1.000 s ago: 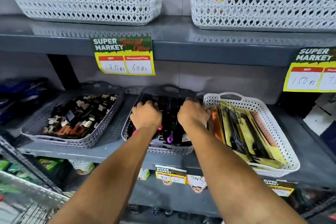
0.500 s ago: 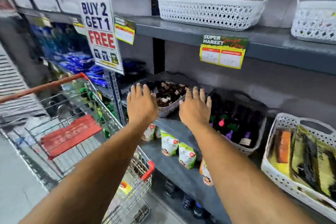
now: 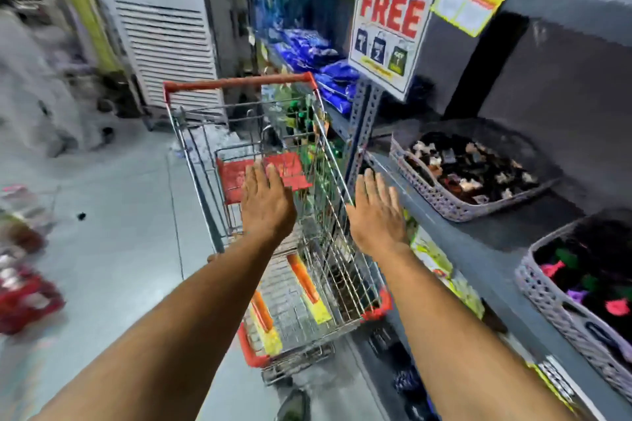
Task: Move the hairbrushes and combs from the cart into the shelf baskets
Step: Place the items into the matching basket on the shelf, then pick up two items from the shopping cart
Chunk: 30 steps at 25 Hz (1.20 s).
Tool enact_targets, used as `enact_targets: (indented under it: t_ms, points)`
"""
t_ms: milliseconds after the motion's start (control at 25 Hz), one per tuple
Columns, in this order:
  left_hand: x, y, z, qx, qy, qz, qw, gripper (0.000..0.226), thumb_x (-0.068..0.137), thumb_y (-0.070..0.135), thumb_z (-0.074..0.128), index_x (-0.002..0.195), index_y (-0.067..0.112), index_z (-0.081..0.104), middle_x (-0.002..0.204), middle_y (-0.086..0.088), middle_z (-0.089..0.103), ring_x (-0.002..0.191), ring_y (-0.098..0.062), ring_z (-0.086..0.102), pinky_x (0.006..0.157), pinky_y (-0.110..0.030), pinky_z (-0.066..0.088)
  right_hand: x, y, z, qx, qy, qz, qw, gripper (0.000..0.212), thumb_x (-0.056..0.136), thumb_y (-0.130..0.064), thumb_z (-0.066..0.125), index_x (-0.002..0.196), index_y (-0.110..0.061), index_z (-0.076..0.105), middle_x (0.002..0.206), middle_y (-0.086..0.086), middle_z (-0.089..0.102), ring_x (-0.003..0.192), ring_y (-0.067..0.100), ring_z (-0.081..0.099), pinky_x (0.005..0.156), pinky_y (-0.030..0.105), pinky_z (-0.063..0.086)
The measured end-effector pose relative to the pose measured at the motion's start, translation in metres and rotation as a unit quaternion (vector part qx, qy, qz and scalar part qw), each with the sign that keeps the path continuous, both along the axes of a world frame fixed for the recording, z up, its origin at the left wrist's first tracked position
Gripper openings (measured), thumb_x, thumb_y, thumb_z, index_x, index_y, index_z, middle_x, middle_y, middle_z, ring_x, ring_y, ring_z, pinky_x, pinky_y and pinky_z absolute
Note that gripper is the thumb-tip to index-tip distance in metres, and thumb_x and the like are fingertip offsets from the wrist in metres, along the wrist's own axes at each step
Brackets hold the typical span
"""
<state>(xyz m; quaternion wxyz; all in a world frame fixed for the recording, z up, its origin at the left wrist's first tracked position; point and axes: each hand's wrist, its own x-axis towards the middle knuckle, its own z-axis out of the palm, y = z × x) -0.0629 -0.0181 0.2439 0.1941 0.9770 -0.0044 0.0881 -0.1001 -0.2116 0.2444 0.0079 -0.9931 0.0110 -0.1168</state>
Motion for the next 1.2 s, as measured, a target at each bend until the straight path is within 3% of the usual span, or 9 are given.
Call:
enact_targets:
  t_ms: [240, 440, 560, 640, 760, 840, 960, 1080, 1200]
  points:
    - [0.033, 0.035, -0.107, -0.017, 0.135, 0.063, 0.989, 0.06, 0.103, 0.034, 0.022, 0.154, 0.009, 0.007, 0.163, -0.02, -0.002, 0.15, -0.035, -0.004, 0.122, -0.045, 0.003, 0.053, 0.034, -0.099, -0.027, 0.135, 0.084, 0.987, 0.063, 0.096, -0.039, 0.025, 0.147, -0.013, -0.003, 0.158, 0.005, -0.008, 0.144, 0.021, -0.011, 0.113, 0.037, -0.009]
    - [0.032, 0.03, -0.177, -0.063, 0.226, 0.117, 0.965, 0.06, 0.102, 0.029, 0.034, 0.154, 0.007, 0.011, 0.162, -0.024, 0.006, 0.15, -0.039, 0.001, 0.122, -0.048, 0.011, 0.073, 0.038, -0.163, -0.023, 0.247, 0.088, 0.965, 0.068, 0.095, -0.041, 0.03, 0.146, -0.013, -0.006, 0.158, 0.008, -0.007, 0.144, 0.024, -0.01, 0.11, 0.038, -0.011]
    - [0.027, 0.025, -0.221, -0.1, 0.304, 0.172, 0.931, 0.063, 0.101, 0.033, 0.041, 0.152, 0.005, 0.016, 0.158, -0.026, 0.02, 0.146, -0.042, 0.017, 0.12, -0.049, 0.021, 0.085, 0.04, -0.203, 0.037, 0.325, 0.063, 0.943, 0.068, 0.093, -0.041, 0.042, 0.146, -0.01, 0.013, 0.157, 0.012, 0.016, 0.144, 0.03, 0.013, 0.115, 0.045, 0.012]
    - [0.02, 0.022, -0.245, -0.128, 0.355, 0.211, 0.902, 0.064, 0.099, 0.032, 0.046, 0.152, 0.007, 0.019, 0.153, -0.026, 0.03, 0.141, -0.042, 0.028, 0.116, -0.049, 0.027, 0.084, 0.043, -0.222, 0.071, 0.354, 0.043, 0.931, 0.059, 0.091, -0.035, 0.048, 0.139, -0.009, 0.03, 0.145, 0.017, 0.039, 0.13, 0.035, 0.039, 0.106, 0.047, 0.036]
    - [0.013, 0.022, -0.279, -0.17, 0.418, 0.267, 0.851, 0.067, 0.095, 0.022, 0.05, 0.153, 0.011, 0.018, 0.141, -0.027, 0.043, 0.129, -0.043, 0.043, 0.109, -0.046, 0.038, 0.085, 0.048, -0.257, 0.095, 0.412, 0.014, 0.906, 0.045, 0.09, -0.027, 0.05, 0.129, -0.007, 0.041, 0.13, 0.02, 0.051, 0.113, 0.036, 0.052, 0.091, 0.043, 0.045]
    - [0.005, 0.022, -0.294, -0.171, 0.45, 0.285, 0.829, 0.063, 0.094, 0.013, 0.048, 0.15, 0.002, 0.021, 0.146, -0.029, 0.037, 0.133, -0.043, 0.038, 0.111, -0.047, 0.035, 0.082, 0.048, -0.276, 0.102, 0.451, 0.001, 0.886, 0.042, 0.089, -0.029, 0.052, 0.124, -0.007, 0.045, 0.123, 0.021, 0.055, 0.108, 0.038, 0.055, 0.089, 0.043, 0.048]
    - [-0.01, 0.013, -0.309, -0.149, 0.457, 0.288, 0.828, 0.061, 0.097, 0.006, 0.039, 0.152, 0.001, 0.014, 0.159, -0.026, 0.015, 0.138, -0.042, 0.034, 0.112, -0.05, 0.032, 0.077, 0.045, -0.302, 0.113, 0.48, -0.034, 0.869, 0.049, 0.087, -0.03, 0.055, 0.127, -0.004, 0.043, 0.122, 0.024, 0.055, 0.109, 0.042, 0.054, 0.087, 0.043, 0.049]
    - [-0.017, 0.004, -0.318, -0.133, 0.428, 0.298, 0.843, 0.053, 0.098, 0.007, 0.031, 0.15, 0.008, 0.021, 0.148, -0.023, 0.031, 0.126, -0.04, 0.044, 0.102, -0.051, 0.041, 0.074, 0.047, -0.319, 0.13, 0.487, -0.077, 0.86, 0.051, 0.085, -0.028, 0.059, 0.126, -0.002, 0.041, 0.121, 0.026, 0.054, 0.108, 0.043, 0.054, 0.086, 0.045, 0.048]
    - [-0.021, 0.002, -0.326, -0.127, 0.438, 0.32, 0.83, 0.049, 0.099, 0.009, 0.033, 0.147, 0.005, 0.025, 0.142, -0.022, 0.037, 0.126, -0.037, 0.045, 0.1, -0.049, 0.042, 0.073, 0.047, -0.327, 0.147, 0.482, -0.099, 0.858, 0.052, 0.084, -0.029, 0.061, 0.124, -0.002, 0.041, 0.122, 0.025, 0.052, 0.106, 0.042, 0.055, 0.086, 0.048, 0.051]
